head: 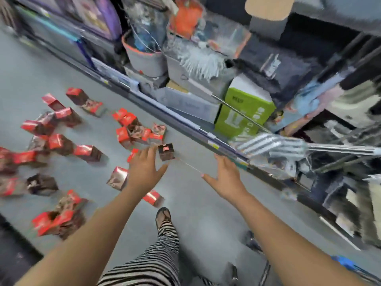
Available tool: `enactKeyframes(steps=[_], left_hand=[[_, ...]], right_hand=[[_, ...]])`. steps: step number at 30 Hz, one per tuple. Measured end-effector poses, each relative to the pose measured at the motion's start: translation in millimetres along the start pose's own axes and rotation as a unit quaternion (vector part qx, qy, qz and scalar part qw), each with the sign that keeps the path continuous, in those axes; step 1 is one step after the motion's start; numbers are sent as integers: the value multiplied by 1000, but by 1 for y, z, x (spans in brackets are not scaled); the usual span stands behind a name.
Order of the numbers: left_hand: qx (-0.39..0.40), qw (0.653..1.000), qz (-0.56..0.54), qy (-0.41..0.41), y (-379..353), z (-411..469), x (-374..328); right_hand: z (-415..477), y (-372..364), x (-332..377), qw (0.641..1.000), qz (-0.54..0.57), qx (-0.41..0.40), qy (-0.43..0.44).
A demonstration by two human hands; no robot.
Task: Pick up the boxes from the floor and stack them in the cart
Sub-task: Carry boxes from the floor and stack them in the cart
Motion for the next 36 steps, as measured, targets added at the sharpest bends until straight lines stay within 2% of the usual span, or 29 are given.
enactKeyframes(steps=[7,12,18,27,30,33,34,36], left_hand=[[6,996,40,79,14,45,126],[23,992,51,114,-21,71,193],[35,986,65,148,-124,110,287],[-64,981,103,154,-310,207,437],[-82,979,135,129,-354,235,482],[-105,975,152,122,-387,259,520],[-112,972,162,125,-395,264,529],[-117,967,182,136,-406,274,545]], right_hand=[[110,-39,72,993,-37,86,70],[175,-87,87,987,-67,102,105],[266,-200,68,973,-112,137,147],[447,-432,28,972,-139,139,127],[495,-484,26,966,-155,94,182],[519,-523,17,926,-233,-2,298],[524,-534,11,914,-237,-25,328],[532,-550,2,914,-186,-61,354]])
Point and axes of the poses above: each hand's wrist, its own z-axis towards the middle knuckle, its own y-axis out of the back of the hand, x = y × z, the point moved 4 cm from there along z, towards the middle knuckle, and after that the axes turned 12 degrees about -z, right-handed, at the moved point
